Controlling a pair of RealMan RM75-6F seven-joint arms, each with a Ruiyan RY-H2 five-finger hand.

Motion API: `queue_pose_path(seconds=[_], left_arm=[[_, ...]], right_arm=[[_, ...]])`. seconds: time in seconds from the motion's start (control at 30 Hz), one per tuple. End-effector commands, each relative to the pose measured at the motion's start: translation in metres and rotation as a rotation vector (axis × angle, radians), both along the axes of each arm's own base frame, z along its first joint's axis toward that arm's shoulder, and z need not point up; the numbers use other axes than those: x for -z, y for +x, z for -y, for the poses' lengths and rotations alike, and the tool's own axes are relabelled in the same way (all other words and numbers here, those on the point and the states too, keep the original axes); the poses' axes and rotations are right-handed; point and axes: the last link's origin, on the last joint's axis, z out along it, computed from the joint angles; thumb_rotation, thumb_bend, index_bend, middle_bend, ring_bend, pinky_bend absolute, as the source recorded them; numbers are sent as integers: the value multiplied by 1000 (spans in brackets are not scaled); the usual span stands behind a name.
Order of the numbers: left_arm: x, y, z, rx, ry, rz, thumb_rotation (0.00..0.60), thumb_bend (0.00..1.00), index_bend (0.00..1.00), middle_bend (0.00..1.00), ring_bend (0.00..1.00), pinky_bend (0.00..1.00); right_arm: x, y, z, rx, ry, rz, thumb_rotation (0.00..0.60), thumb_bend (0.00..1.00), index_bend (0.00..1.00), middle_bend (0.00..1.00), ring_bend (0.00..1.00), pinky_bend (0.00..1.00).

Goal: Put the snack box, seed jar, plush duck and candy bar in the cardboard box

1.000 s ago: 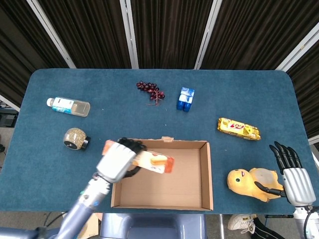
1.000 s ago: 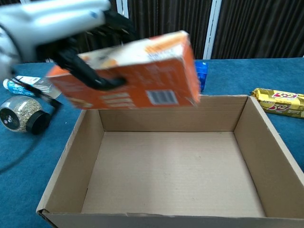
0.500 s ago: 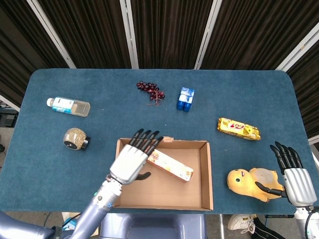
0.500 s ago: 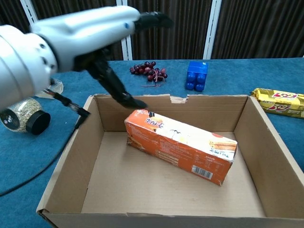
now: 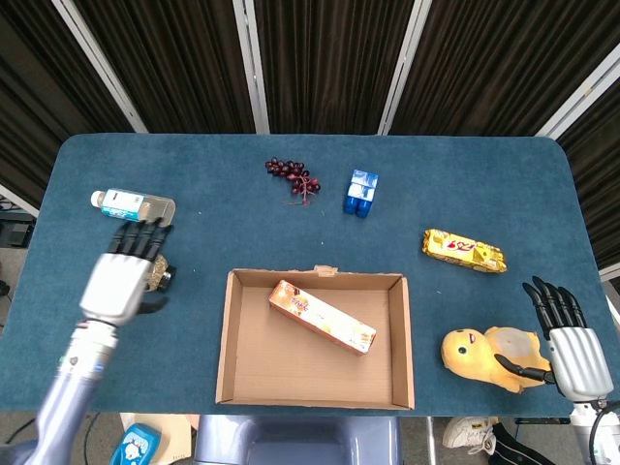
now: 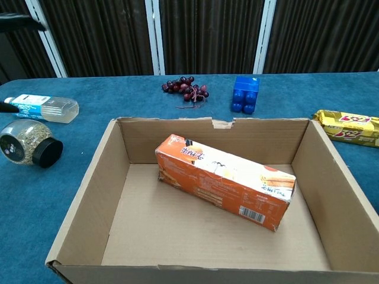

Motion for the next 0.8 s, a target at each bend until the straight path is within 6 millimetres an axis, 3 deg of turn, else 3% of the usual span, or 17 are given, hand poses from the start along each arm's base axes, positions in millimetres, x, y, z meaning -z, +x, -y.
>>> queue_pose_path(seconds=[0.03, 0.17, 0.33, 0.47, 0.8], left_arm=[[-17, -56, -2, -127, 12, -65, 600, 48, 0, 0, 0, 0], [-23, -86, -12, -200, 11, -89, 600, 48, 9, 0, 0, 17], [-19, -104, -29, -244, -14, -108, 600, 47, 93, 0, 16, 114], [-6, -107, -42, -258, -54, -118, 600, 50, 146, 0, 31, 124], [31, -98, -65, -276, -132, -162, 600, 48, 150, 4, 46, 134]], right_arm=[[0, 0, 0, 2, 2, -1, 600, 39, 0, 0, 0, 0], [1, 0, 0, 0, 3, -5, 600, 39, 0, 0, 0, 0], [1, 1, -1, -1, 5, -5, 600, 38, 0, 0, 0, 0], [2, 1, -1, -1, 6, -5, 600, 38, 0, 0, 0, 0], [2, 0, -1, 4, 11, -2, 600, 38, 0, 0, 0, 0]])
